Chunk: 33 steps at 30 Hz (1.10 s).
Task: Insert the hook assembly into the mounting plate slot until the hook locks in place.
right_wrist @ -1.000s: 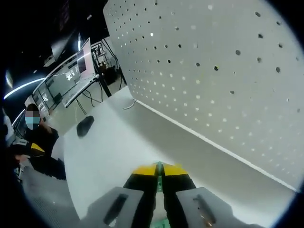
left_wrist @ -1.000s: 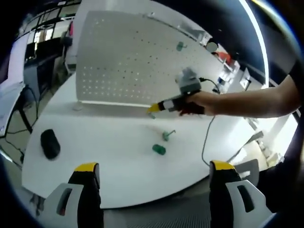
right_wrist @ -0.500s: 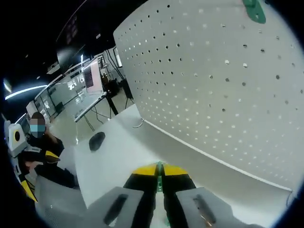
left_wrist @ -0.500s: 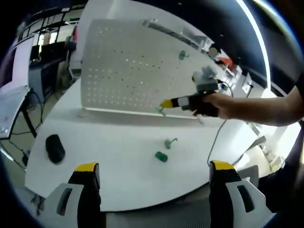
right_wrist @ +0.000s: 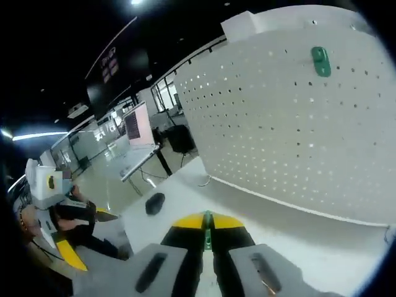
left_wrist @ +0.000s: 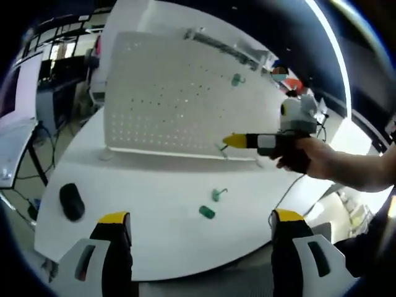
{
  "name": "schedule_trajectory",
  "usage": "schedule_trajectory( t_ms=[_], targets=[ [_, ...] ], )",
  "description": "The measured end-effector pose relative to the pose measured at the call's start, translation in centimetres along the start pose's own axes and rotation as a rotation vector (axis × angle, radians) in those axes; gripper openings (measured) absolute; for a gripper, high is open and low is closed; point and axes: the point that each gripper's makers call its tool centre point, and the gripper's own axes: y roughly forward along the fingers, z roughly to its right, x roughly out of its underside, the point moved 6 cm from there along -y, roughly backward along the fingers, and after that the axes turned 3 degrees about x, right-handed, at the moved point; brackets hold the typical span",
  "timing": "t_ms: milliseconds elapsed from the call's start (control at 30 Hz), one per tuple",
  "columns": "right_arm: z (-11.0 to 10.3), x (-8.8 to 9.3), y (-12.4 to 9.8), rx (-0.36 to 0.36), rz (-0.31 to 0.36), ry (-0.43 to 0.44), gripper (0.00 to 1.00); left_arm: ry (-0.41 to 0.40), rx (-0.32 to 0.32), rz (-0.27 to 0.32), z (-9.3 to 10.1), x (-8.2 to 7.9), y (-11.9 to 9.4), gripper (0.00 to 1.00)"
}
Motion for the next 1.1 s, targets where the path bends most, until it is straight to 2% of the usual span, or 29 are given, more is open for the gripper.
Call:
schedule_trajectory(
  t_ms=[200, 300, 400, 600, 767, 933, 1100],
  targets=[
    [-2.3, 0.1, -1.7, -0.015, 0.082, 0.126, 0.0, 0.012, 0.016, 0.005, 0.1, -1.5, 0.8, 0.94],
    [-3.1, 0.3, -2.3, -0.007, 0.105, 0.129, 0.0, 0.029, 0.029, -0.003, 0.2, -2.2, 1.3, 0.94],
    [-3.7, 1.2, -2.8, -0.013, 0.114, 0.172, 0.0, 0.037, 0.038, -0.013, 0.4, -2.6, 2.0, 0.93],
    [-5.0, 2.0, -3.9, -0.027, 0.144, 0.215, 0.0, 0.046, 0.064, -0.025, 1.1, -2.6, 2.7, 0.87],
    [-6.7, 1.9, -4.5, -0.051, 0.167, 0.208, 0.0, 0.032, 0.074, -0.004, 1.4, -2.5, 2.9, 0.83],
    [-7.7, 1.5, -4.6, -0.073, 0.179, 0.192, 0.0, 0.016, 0.111, 0.001, 2.1, -2.6, 3.0, 0.74],
    [-8.6, 1.4, -4.4, -0.094, 0.178, 0.157, 0.0, -0.027, 0.153, 0.021, 2.8, -2.8, 2.7, 0.57]
  ],
)
